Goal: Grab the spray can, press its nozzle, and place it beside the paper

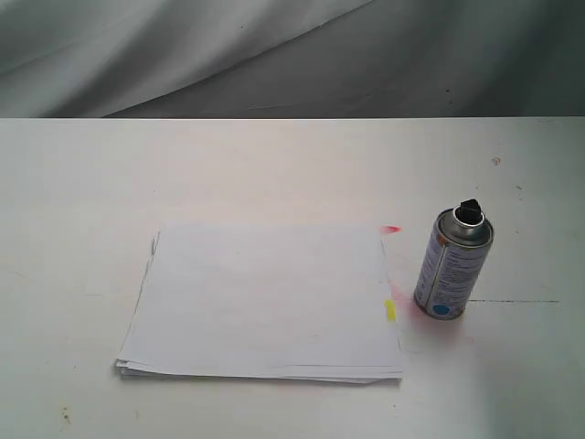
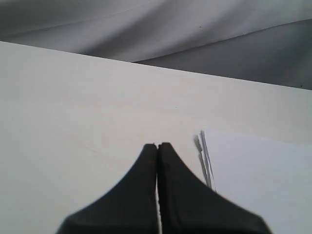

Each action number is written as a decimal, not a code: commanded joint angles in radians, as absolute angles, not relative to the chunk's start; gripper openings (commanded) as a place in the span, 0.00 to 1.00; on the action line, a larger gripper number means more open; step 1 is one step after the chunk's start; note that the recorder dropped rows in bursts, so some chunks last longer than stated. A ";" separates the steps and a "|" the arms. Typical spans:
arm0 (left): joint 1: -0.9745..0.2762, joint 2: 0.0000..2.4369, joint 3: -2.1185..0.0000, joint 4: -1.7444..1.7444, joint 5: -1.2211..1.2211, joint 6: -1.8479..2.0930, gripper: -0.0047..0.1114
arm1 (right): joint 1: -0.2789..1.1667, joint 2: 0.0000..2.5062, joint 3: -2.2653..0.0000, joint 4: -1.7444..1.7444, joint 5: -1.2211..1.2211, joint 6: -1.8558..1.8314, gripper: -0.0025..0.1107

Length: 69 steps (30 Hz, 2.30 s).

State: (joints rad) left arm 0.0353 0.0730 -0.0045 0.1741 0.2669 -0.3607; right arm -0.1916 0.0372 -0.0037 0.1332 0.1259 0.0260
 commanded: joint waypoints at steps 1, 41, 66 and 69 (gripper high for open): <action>0.030 0.070 0.000 0.168 0.266 -0.359 0.04 | -0.199 0.031 0.000 0.127 0.124 0.025 0.02; 0.030 0.070 0.000 0.168 0.266 -0.359 0.04 | -0.138 0.557 -0.457 0.068 0.079 0.167 0.02; 0.030 0.070 0.000 0.168 0.266 -0.359 0.04 | 0.248 1.079 -0.352 0.106 -0.527 -0.027 0.02; 0.030 0.070 0.000 0.168 0.266 -0.359 0.04 | 0.260 1.079 -0.297 0.122 -0.534 -0.056 0.02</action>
State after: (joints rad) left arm 0.0353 0.0730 -0.0045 0.1741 0.2669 -0.3607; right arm 0.2507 1.0751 -0.3394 0.0995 -0.5009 -0.0187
